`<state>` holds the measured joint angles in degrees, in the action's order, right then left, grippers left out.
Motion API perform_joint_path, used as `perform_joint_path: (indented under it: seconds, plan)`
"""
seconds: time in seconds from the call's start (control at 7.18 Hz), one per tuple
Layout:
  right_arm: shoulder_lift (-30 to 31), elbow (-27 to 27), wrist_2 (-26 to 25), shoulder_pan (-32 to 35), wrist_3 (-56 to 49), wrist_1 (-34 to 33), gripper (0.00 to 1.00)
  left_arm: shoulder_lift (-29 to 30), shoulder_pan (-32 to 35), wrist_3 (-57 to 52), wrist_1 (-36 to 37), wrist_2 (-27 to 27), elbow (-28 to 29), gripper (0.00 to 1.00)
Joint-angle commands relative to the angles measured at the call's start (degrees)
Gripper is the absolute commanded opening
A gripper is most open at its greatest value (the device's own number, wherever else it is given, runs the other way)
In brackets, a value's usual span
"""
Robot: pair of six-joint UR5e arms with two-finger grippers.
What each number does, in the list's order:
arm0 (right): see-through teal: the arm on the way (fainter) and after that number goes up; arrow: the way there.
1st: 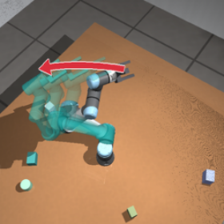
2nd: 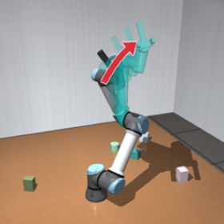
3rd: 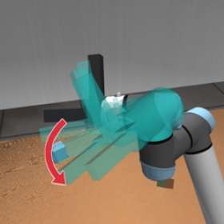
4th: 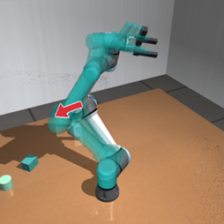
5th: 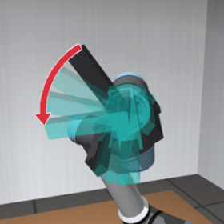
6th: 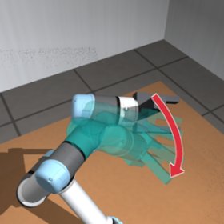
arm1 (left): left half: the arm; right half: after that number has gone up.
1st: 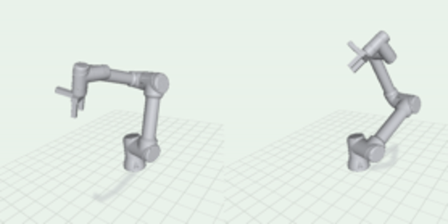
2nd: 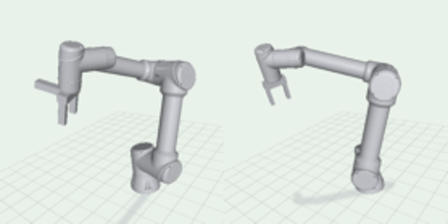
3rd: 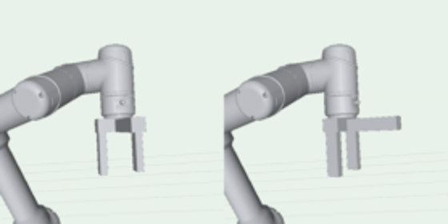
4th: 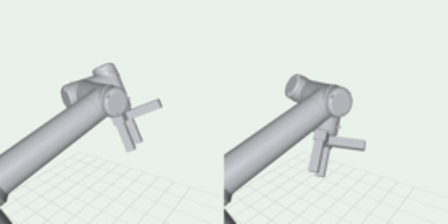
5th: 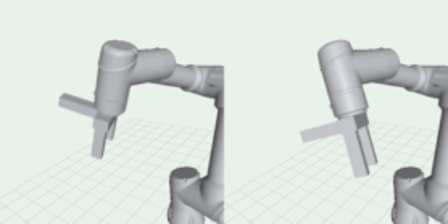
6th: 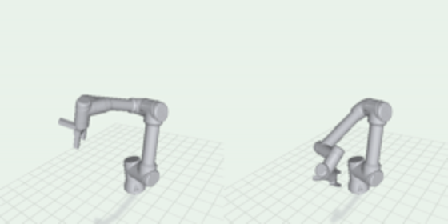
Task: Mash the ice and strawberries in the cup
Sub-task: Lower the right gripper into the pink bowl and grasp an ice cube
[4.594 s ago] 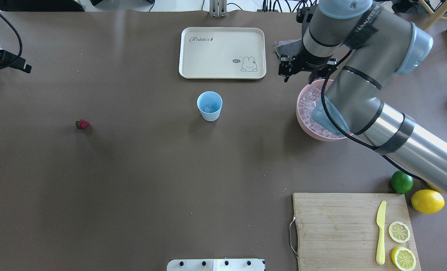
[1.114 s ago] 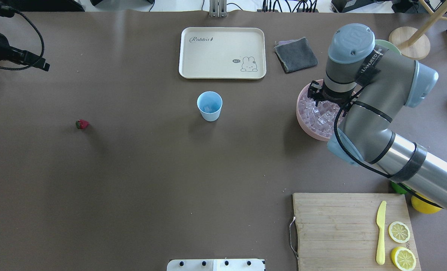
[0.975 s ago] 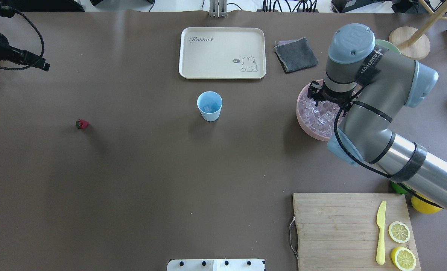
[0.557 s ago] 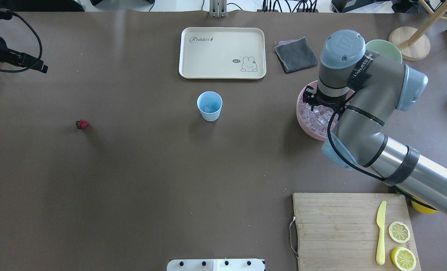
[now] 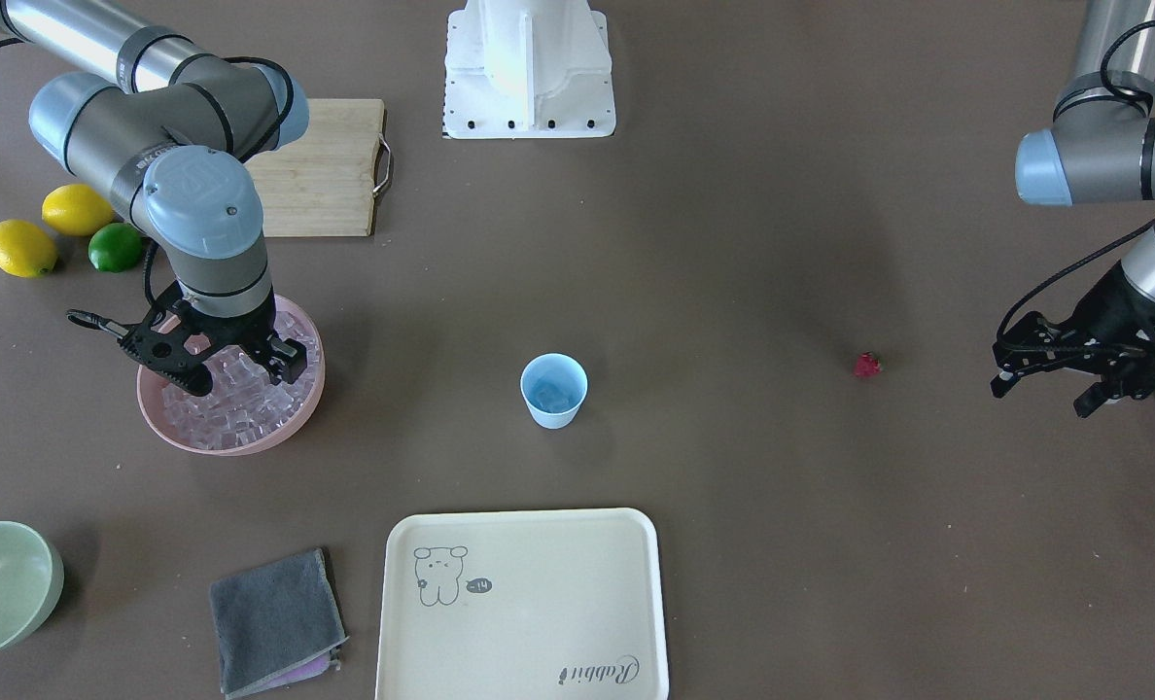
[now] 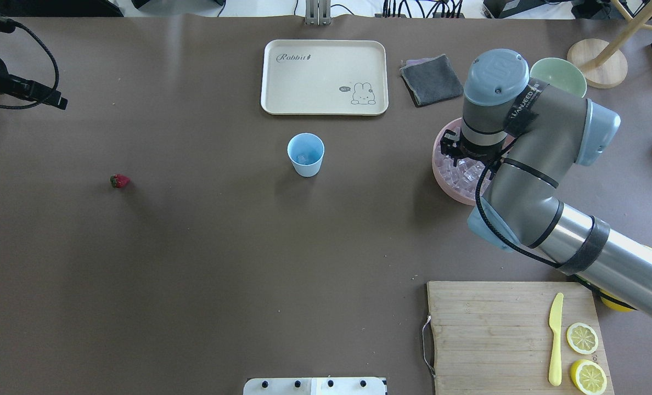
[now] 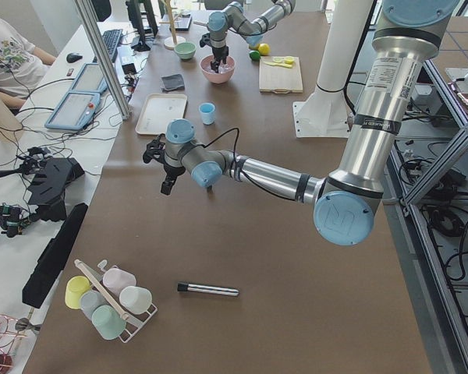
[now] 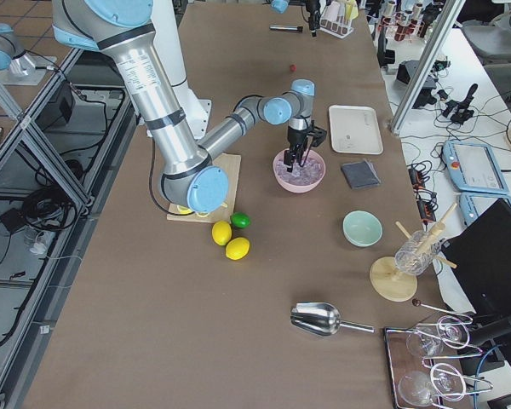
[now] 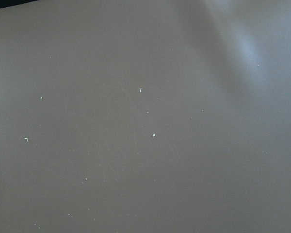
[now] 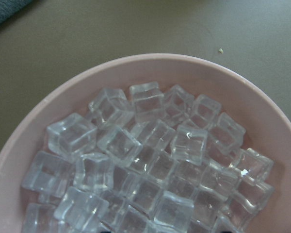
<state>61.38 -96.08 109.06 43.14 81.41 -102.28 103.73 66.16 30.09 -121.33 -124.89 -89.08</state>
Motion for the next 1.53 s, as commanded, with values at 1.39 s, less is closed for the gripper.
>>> perform_joint_path:
  seconds: [1.39]
  plan:
    - [0.32, -0.24, -0.25, -0.95, 0.68, 0.5, 0.55, -0.02, -0.07, 0.05, -0.04, 0.0, -0.13, 0.98]
